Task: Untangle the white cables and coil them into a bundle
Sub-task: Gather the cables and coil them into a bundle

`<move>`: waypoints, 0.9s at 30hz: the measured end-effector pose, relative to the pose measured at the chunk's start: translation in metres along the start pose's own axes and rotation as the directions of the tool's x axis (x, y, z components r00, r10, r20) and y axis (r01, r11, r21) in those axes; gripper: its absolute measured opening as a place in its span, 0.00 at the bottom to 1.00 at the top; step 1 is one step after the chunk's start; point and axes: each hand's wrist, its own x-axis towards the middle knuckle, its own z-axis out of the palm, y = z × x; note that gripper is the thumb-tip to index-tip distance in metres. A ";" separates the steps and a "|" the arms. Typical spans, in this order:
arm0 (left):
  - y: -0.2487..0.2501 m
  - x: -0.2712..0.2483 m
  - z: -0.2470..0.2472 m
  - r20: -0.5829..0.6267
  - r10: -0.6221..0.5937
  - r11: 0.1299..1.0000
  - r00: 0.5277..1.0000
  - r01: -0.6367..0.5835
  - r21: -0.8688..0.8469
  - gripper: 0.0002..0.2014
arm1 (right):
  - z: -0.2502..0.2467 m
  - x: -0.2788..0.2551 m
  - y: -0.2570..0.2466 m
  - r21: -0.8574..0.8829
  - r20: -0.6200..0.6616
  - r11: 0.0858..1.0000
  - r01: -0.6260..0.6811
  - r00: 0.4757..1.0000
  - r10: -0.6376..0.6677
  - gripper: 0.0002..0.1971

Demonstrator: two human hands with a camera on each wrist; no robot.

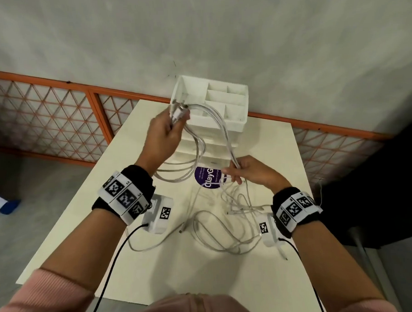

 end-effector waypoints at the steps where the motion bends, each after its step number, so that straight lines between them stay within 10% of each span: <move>1: -0.001 0.002 -0.004 -0.058 -0.016 1.000 0.998 0.016 0.004 0.08 | 0.002 0.000 0.013 -0.006 -0.015 1.000 -0.015 1.000 0.015 0.16; 9: -0.068 -0.012 -0.028 -0.263 -0.191 0.919 0.946 0.266 0.290 0.11 | -0.019 -0.008 0.017 0.122 -0.305 0.991 0.063 0.952 -0.023 0.11; 13: -0.077 -0.021 -0.031 -0.107 -0.410 0.760 0.906 0.404 0.509 0.17 | -0.039 -0.013 -0.019 0.031 -0.369 0.990 0.136 0.922 -0.115 0.17; 17: -0.052 -0.026 -0.018 0.126 -0.299 0.943 0.946 0.272 0.192 0.29 | -0.030 -0.009 -0.037 -0.224 -0.195 0.968 0.115 0.968 -0.160 0.17; 21: -0.029 -0.030 0.015 0.522 -0.185 0.976 0.833 0.216 0.001 0.26 | -0.003 -0.001 -0.057 -0.158 -0.053 0.977 0.141 0.987 -0.151 0.18; 23: -0.029 -0.030 0.025 0.527 -0.190 0.981 0.828 0.182 0.068 0.09 | -0.001 0.000 -0.065 -0.064 -0.040 0.985 0.159 0.986 -0.162 0.17; 27: -0.032 -0.019 0.023 0.412 -0.175 0.981 0.894 0.121 0.153 0.09 | -0.005 -0.002 -0.053 0.044 -0.054 0.988 0.151 0.987 -0.149 0.10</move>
